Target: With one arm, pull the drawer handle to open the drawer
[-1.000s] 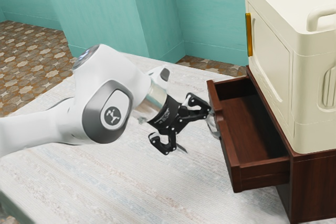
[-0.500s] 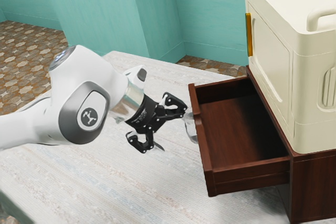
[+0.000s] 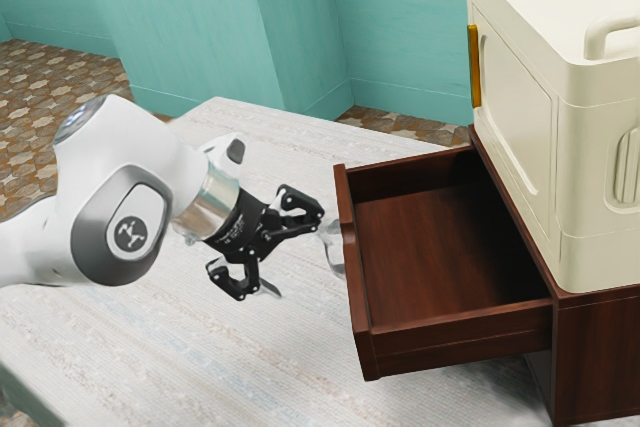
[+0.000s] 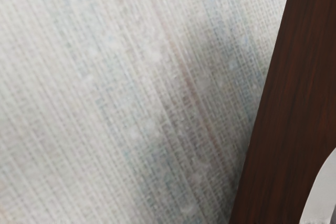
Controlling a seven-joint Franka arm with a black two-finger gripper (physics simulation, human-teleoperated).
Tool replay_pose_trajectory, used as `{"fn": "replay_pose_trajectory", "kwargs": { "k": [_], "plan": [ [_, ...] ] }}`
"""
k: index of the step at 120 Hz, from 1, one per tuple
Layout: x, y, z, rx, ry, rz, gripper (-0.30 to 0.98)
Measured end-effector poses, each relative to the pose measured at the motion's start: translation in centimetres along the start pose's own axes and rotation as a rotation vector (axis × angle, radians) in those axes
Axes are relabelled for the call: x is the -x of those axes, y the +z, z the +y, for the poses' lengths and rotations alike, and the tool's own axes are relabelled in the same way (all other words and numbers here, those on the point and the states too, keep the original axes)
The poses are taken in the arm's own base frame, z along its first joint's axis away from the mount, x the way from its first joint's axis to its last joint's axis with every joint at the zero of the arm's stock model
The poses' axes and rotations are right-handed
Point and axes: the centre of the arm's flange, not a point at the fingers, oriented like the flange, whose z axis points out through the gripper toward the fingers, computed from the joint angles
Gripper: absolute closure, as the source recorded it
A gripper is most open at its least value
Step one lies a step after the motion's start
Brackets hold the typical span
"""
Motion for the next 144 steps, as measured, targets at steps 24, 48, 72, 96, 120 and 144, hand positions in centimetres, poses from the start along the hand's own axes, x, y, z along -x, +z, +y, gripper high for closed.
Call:
{"fn": "replay_pose_trajectory", "kwargs": {
  "k": [24, 48, 72, 96, 120, 144],
  "plan": [
    [0.0, -0.2, -0.1, 0.003, -0.001, 0.003, 0.0],
    [0.2, -0.3, 0.1, 0.012, 0.0, 0.004, 0.0],
    [0.5, -1.0, 0.5, 0.028, 0.013, 0.015, 0.0],
    [1.3, -2.6, 1.1, 0.064, 0.032, 0.025, 0.0],
    [2.5, -7.4, 3.7, 0.028, 0.172, 0.078, 0.0],
    [4.2, -9.7, 5.4, -0.138, 0.412, 0.111, 0.0]
  ]
}}
